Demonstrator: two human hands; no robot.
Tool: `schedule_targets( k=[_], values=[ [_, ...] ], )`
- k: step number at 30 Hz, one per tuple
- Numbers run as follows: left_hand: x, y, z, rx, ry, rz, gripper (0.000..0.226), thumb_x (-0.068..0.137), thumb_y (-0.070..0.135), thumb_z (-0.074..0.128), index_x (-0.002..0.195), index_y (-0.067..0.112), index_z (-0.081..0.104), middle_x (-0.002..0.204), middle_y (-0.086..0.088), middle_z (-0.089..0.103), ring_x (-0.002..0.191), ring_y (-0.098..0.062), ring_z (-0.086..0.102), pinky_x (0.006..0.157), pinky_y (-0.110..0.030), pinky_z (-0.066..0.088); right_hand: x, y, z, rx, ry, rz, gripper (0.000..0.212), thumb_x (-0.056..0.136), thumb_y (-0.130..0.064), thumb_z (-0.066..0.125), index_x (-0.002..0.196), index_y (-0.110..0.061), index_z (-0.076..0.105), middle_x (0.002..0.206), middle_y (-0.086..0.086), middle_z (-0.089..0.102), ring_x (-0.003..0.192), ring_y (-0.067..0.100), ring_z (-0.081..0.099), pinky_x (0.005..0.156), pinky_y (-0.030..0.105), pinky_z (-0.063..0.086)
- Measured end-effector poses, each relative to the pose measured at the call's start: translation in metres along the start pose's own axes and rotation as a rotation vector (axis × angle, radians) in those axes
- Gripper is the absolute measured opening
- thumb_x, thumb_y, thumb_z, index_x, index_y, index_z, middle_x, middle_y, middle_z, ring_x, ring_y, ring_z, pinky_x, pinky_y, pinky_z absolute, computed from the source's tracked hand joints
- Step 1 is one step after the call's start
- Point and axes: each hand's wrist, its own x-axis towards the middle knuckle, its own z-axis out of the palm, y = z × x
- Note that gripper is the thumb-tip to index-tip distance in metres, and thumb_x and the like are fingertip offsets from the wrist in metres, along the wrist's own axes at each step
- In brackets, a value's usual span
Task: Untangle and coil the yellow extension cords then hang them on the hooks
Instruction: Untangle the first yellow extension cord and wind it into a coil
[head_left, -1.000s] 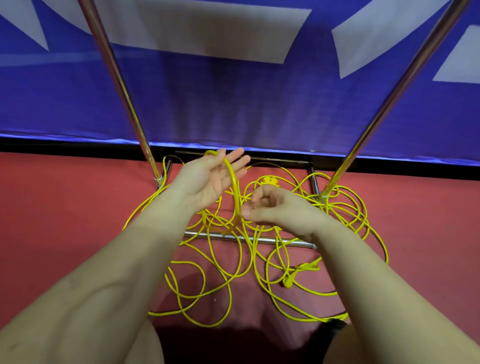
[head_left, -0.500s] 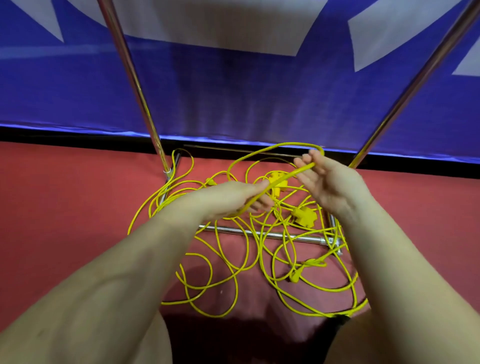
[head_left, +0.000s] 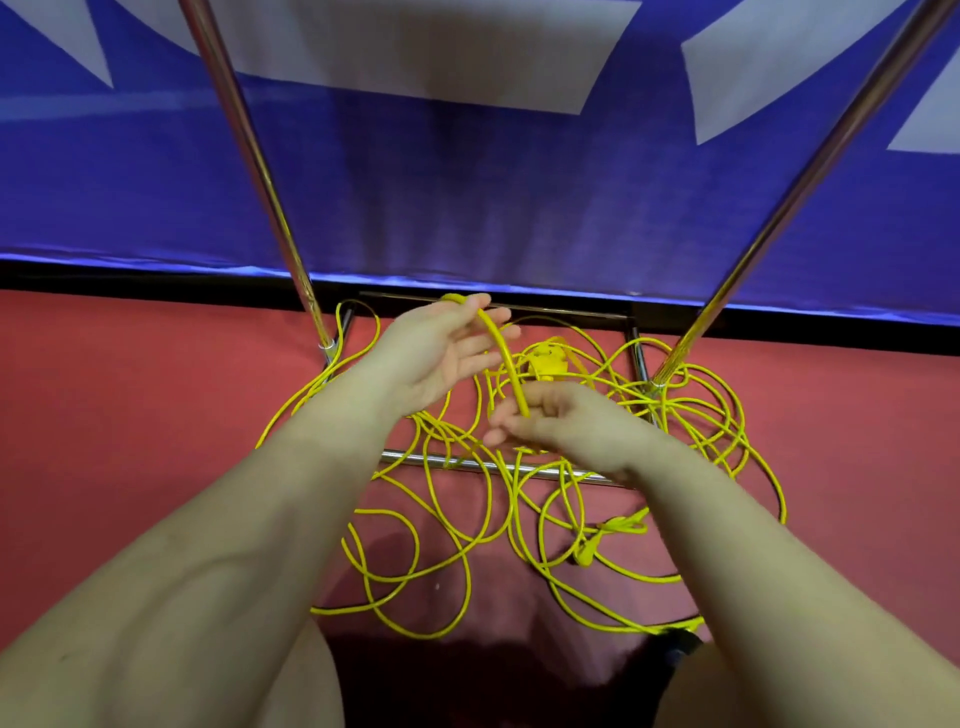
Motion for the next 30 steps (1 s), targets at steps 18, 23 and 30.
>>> schedule_targets(
  k=[18,23,30],
  values=[
    [-0.003,-0.007,0.008,-0.038,-0.035,-0.023,0.018,0.099,0.01,0.035,0.095,0.007,0.052,0.087,-0.011,0.065,0.065,-0.019,0.071,0.064,-0.03,0.058,-0.006,0.001,-0.013,-0.025,-0.039,0.063,0.026,0.09,-0.019,0.059,0.115,-0.017,0.06,0.105,-0.003,0.065,0.097,0.006,0.058,0.093,0.021,0.042],
    [0.001,-0.01,0.0,0.215,-0.099,-0.122,0.024,0.099,0.028,0.036,0.109,0.015,0.054,0.106,-0.006,0.065,0.097,-0.021,0.064,0.089,-0.034,0.049,-0.003,-0.008,-0.017,0.193,0.122,-0.021,0.018,0.096,-0.009,0.045,0.094,-0.02,0.06,0.089,-0.002,0.068,0.075,0.011,0.067,0.075,0.022,0.052],
    [0.0,-0.027,-0.02,1.33,-0.189,-0.063,0.025,0.097,0.03,0.044,0.099,0.015,0.064,0.104,-0.009,0.068,0.094,-0.018,0.06,0.086,-0.033,0.047,-0.006,-0.017,-0.054,0.657,0.574,-0.121,0.015,0.098,-0.022,0.044,0.103,-0.021,0.058,0.085,-0.005,0.071,0.069,0.013,0.071,0.067,0.023,0.056]
  ],
)
